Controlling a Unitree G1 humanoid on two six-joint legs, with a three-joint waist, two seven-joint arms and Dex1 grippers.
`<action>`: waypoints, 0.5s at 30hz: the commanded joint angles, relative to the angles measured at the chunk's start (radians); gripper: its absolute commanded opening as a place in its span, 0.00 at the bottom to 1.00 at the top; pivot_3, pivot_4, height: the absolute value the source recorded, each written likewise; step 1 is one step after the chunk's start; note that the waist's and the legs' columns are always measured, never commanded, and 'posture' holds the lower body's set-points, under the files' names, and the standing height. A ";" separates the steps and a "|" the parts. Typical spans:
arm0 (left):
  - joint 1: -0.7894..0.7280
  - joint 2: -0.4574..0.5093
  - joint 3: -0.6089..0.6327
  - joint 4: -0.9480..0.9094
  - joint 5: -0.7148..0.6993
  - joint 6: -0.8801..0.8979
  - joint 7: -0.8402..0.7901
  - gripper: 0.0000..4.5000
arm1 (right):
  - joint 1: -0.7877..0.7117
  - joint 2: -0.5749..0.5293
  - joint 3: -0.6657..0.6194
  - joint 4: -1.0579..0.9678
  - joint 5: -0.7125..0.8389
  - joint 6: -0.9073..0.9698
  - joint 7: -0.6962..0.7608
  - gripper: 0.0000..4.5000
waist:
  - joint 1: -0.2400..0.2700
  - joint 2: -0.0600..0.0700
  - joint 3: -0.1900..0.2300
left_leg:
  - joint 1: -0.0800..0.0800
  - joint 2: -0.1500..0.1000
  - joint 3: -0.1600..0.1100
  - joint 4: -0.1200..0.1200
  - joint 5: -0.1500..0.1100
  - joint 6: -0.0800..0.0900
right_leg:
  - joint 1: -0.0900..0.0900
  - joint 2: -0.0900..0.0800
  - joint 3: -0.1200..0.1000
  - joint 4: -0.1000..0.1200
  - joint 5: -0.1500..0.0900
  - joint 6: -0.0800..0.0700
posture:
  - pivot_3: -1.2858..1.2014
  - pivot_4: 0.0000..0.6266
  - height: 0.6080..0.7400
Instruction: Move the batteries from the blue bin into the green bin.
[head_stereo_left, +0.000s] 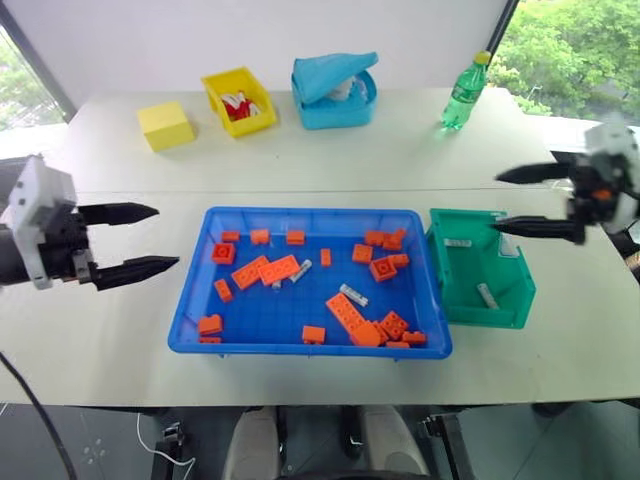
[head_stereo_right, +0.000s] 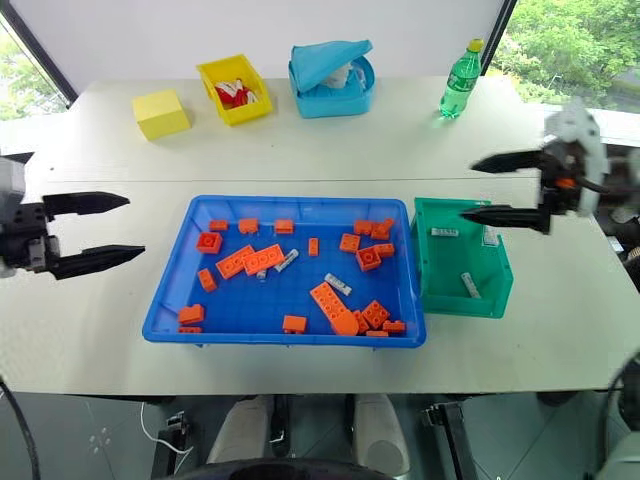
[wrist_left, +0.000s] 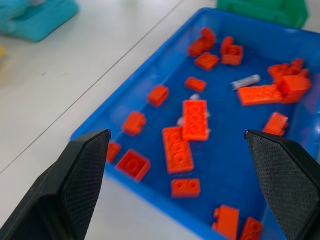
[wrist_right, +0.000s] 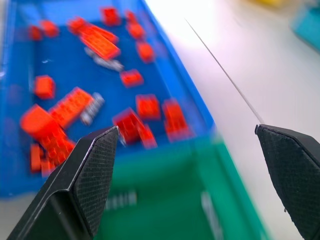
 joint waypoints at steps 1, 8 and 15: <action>0.016 -0.008 -0.013 -0.062 -0.026 -0.008 -0.015 1.00 | -0.140 0.115 0.110 -0.039 -0.034 0.026 0.012 1.00 | 0.000 0.000 0.000 | -0.001 0.000 0.000 0.000 0.000 0.000 | -0.001 0.000 0.000 0.001 0.000 0.001 | 0.52 0.24 0.97; 0.145 0.002 -0.023 -0.099 0.026 -0.059 -0.072 1.00 | -0.258 0.401 0.321 0.012 -0.146 0.003 -0.006 1.00 | 0.008 0.000 0.000 | -0.005 0.001 -0.001 0.000 0.000 0.000 | -0.008 0.002 0.000 0.006 0.002 0.002 | 0.52 0.24 0.97; 0.188 -0.025 0.004 -0.141 0.011 -0.044 -0.023 1.00 | -0.273 0.607 0.467 0.190 -0.312 -0.143 -0.054 1.00 | 0.008 -0.001 0.000 | -0.007 0.000 0.000 0.003 0.000 0.000 | -0.008 0.001 0.000 0.005 0.002 0.002 | 0.52 0.24 0.97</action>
